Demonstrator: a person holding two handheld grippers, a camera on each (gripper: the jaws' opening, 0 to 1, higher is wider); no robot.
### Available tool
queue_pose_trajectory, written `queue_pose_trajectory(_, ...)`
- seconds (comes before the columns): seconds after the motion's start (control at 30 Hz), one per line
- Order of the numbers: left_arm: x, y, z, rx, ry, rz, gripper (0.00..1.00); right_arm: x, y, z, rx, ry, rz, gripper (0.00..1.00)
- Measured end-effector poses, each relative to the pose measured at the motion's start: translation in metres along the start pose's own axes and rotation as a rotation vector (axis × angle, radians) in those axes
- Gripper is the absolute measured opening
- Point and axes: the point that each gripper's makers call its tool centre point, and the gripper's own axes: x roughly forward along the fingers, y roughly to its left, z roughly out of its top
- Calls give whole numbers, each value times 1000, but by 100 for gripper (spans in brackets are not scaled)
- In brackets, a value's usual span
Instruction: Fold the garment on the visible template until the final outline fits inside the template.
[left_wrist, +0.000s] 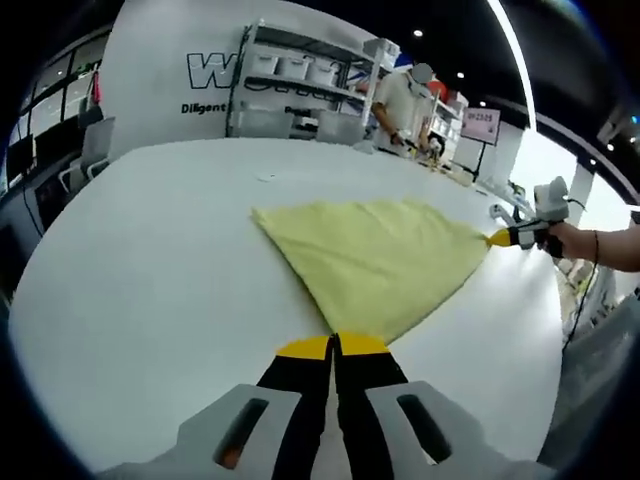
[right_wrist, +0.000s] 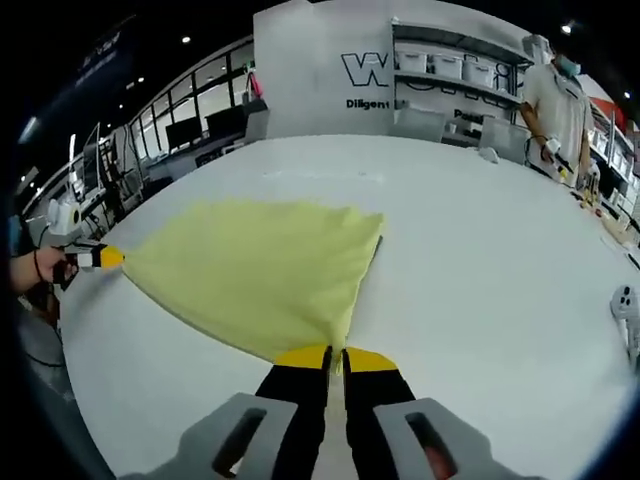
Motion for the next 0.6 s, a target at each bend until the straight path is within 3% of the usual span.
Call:
queue_pose_trajectory(0.27,-18,-6,9,1,-14,24,0,-18,5,6,29,-45,-41,1)
queue_pose_trajectory(0.3,-20,-7,10,5,-16,26,0,-20,8,4,35,-39,-53,1)
queue_pose_trajectory(0.33,-24,-10,11,16,-17,32,1,-22,9,-5,50,11,-81,2)
queue_pose_trajectory(0.37,-25,-11,12,20,-17,33,1,-22,13,-10,53,34,-72,3)
queue_pose_trajectory(0.5,-34,-15,9,15,-2,49,0,-27,28,-8,78,-13,-67,3)
queue_pose_trajectory(0.6,-40,-22,5,-18,3,24,1,-28,36,-10,107,-17,-51,3)
